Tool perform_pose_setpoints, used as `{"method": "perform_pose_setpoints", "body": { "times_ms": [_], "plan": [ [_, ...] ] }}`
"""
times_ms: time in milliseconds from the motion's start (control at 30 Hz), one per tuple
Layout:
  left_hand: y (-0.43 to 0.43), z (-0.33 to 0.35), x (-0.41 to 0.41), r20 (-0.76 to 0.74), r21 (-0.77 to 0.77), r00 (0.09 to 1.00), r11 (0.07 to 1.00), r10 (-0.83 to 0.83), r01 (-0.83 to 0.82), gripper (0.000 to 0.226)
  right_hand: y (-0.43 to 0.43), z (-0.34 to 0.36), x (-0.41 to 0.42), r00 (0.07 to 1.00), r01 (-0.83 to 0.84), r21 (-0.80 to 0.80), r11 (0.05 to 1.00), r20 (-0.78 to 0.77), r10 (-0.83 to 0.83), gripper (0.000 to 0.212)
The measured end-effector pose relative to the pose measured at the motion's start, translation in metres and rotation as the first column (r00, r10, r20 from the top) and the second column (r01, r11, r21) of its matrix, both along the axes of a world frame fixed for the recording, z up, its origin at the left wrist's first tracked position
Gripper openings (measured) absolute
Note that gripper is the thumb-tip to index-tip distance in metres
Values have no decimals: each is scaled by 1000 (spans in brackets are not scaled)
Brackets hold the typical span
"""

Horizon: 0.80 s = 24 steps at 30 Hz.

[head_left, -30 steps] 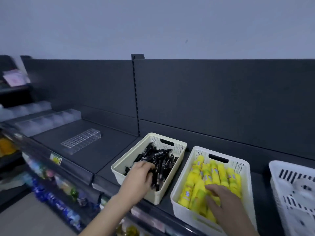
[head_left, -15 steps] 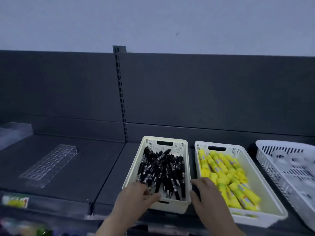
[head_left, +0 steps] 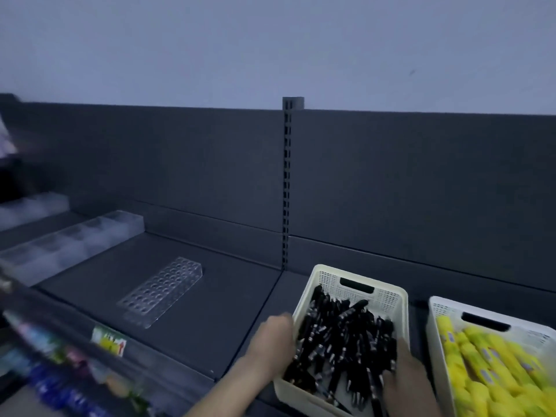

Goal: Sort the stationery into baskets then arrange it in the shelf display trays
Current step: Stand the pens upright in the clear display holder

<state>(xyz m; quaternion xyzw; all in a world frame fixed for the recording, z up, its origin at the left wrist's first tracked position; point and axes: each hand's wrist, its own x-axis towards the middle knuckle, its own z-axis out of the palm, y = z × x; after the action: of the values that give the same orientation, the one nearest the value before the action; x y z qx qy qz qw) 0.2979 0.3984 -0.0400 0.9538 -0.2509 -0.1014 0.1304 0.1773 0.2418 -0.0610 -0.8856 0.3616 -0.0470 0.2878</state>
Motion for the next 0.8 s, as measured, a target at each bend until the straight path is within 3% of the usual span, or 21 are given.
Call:
{"method": "perform_pose_setpoints", "body": {
  "times_ms": [200,300,467,600,733,800],
  "plan": [
    [56,3,47,39,-107,994,989,106,-101,11,42,6,44,981,-181,0,984,68,180,85],
    [87,-3,80,61,-131,988,982,143,-134,12,75,3,73,971,-217,-61,974,92,222,72],
    [122,-22,126,17,-200,994,974,108,-103,31,121,3,116,989,-112,-52,992,93,116,58],
    [134,-24,141,-72,-236,997,972,-35,17,10,135,9,124,990,35,-20,999,140,-32,58],
    [140,-14,142,-207,-240,952,955,-225,174,21,137,18,108,973,181,26,983,141,-183,65],
    [143,-8,142,-217,-173,933,952,-288,254,17,140,17,103,971,208,12,978,119,-208,65]
  ]
}}
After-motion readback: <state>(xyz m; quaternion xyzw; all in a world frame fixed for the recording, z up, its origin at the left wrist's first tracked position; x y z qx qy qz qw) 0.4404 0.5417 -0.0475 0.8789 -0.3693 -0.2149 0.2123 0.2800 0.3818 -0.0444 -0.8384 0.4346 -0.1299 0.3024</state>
